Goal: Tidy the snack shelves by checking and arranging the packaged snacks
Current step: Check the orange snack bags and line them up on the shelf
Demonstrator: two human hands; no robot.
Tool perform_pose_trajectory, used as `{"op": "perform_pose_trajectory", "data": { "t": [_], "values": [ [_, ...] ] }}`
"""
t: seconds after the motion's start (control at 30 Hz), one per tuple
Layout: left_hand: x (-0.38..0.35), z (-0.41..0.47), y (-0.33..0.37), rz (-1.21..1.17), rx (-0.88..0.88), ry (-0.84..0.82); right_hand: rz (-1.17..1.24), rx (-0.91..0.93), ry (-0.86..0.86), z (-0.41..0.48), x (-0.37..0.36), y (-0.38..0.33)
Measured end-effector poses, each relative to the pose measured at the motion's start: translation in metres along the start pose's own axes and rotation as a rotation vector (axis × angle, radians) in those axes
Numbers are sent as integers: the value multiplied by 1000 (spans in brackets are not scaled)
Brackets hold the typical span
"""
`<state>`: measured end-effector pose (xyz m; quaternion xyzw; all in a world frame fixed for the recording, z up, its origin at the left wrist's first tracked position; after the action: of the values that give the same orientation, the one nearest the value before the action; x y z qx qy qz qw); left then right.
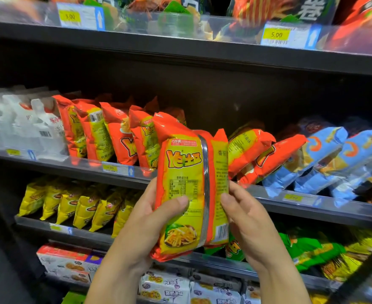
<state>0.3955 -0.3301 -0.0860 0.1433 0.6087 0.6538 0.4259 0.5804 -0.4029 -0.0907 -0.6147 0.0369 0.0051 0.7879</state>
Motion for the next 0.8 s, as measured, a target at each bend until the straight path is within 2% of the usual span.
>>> {"op": "perform_pose_trajectory", "data": {
  "t": [0.07,0.13,0.37,0.63,0.8],
  "values": [
    [5,0,-1,65,-2,-57,26,16,-56,-4,1,0],
    [9,0,0,182,-18,-110,6,45,-28,-6,5,-2],
    [22,0,-2,391,-62,-72,-131,118,65,-13,12,-2],
    [23,-1,3,418,-69,-65,-132,150,34,-13,11,-8],
    [19,2,5,361,-45,-53,-112,47,47,-8,10,-9]
  ]
}}
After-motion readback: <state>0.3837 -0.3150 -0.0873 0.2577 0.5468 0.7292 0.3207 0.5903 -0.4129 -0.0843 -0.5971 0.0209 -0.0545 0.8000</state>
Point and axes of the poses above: each hand's wrist, its own z-axis towards the middle knuckle, its own x-axis out of the back of the hand, y = z × x, the point moved 1 cm from there along z, towards the middle knuckle, and after that the axes turned 12 degrees about -y, right-handed, at the moved point
